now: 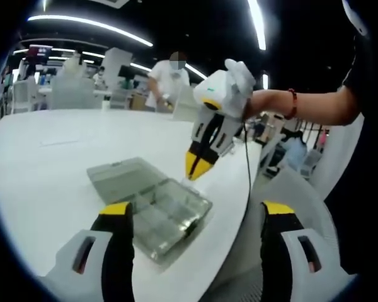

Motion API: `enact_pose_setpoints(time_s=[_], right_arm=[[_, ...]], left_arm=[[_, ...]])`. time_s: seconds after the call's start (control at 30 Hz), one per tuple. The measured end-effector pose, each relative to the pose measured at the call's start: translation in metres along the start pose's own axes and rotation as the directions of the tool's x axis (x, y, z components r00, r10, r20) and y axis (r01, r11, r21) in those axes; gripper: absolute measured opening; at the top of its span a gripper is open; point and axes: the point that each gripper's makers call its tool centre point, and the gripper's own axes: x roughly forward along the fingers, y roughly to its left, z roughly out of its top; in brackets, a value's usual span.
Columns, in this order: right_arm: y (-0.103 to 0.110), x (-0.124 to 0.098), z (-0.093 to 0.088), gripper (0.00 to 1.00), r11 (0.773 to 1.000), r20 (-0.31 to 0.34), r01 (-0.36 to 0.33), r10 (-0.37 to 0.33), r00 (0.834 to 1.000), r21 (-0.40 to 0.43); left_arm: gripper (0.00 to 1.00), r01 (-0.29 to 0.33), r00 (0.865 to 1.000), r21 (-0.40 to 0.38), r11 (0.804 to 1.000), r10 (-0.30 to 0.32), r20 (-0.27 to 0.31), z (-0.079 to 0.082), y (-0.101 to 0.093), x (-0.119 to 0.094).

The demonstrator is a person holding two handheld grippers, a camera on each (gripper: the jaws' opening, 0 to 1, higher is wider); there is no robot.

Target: Insert the divider into the dual guide fixture by aligning both edges with the guide slots and pushing it downward to the bottom, including one-sided entry, uneven engagement, binding, and posture correction.

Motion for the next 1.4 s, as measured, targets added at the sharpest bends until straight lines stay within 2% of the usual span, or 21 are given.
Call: enact_pose_setpoints(time_s=[0.17, 0.63, 0.8, 1.4], right_arm=[[0.0, 0.005, -0.002, 0.0, 1.0, -0.007, -0.02, 0.02, 1.0, 0.016], [0.002, 0.021, -0.008, 0.0, 0.999, -0.043, -0.033, 0.032, 0.999, -0.03], [0.002, 0.025, -0.012, 0.0, 0.999, -0.041, -0.036, 0.036, 0.999, -0.015], [0.003, 0.044, -0.017, 0.0, 1.0, -0.052, 0.002, -0.003, 0.999, -0.016]], left_arm=[[0.81, -0.006, 1.0, 0.001, 1.0, 0.006, -0.003, -0.001, 0.0, -0.001], [0.81, -0.034, 0.999, -0.009, 0.999, 0.034, 0.008, -0.003, 0.005, -0.008], [0.81, -0.04, 0.999, -0.012, 0.999, 0.04, 0.01, -0.002, 0.006, -0.008], [0.81, -0.037, 0.999, -0.005, 0.999, 0.037, -0.009, -0.005, 0.0, -0.007]])
